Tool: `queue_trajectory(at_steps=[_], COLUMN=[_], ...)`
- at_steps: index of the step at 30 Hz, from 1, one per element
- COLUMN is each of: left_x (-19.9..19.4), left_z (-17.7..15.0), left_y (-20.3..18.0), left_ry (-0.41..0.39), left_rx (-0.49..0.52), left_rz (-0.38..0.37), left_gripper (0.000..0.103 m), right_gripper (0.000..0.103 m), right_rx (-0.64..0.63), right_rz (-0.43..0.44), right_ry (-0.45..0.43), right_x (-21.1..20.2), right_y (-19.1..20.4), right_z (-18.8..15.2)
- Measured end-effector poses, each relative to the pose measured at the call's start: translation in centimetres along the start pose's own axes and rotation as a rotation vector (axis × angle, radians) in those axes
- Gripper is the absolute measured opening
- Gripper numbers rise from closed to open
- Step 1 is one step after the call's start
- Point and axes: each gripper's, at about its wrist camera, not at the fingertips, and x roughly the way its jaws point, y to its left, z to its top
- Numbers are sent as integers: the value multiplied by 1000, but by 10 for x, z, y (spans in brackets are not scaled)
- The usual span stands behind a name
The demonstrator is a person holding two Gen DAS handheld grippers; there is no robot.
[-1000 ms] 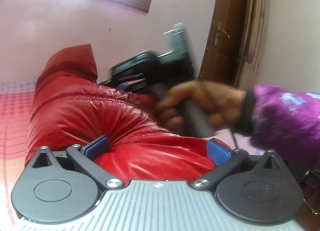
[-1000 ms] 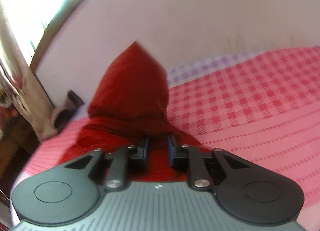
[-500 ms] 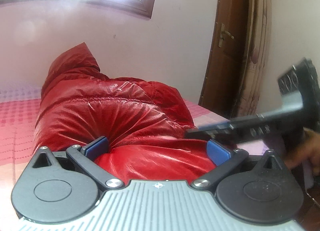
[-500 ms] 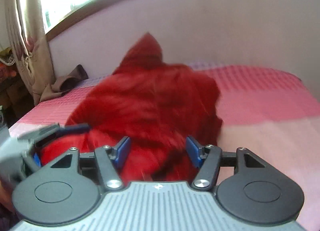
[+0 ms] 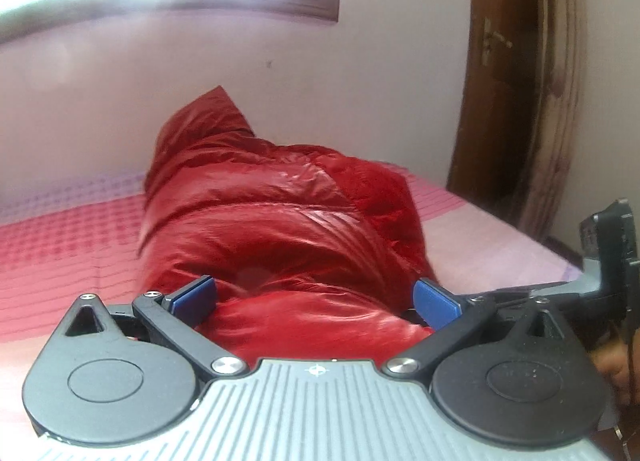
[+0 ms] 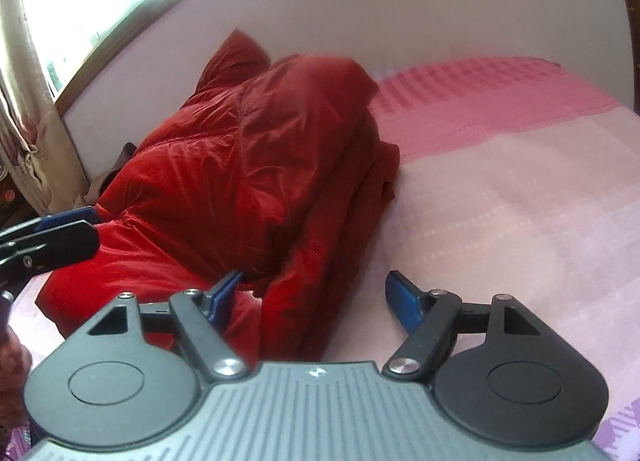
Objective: Fold large clothes
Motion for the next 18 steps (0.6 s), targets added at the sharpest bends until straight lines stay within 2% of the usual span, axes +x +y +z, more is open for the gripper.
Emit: queue_trajectory(at_steps=[6,13,16,18], left_x=[-4,1,4,6], left_z=[1,9,18,22], left_y=[8,13,37,63], left_ry=[16,22,19,11], left_rx=[-7,30,3,-55], left_rz=[38,81,47,26], left_gripper=[103,103,103,103], right_gripper=[77,80,88,95], right_rx=[3,9,24,29], right_rz=[-8,-4,16,29], right_ry=[-14,-11,-1,3], right_x=[1,1,2,4], right_y=[2,1,-4,-9], right_z=[-3,-2,3,5])
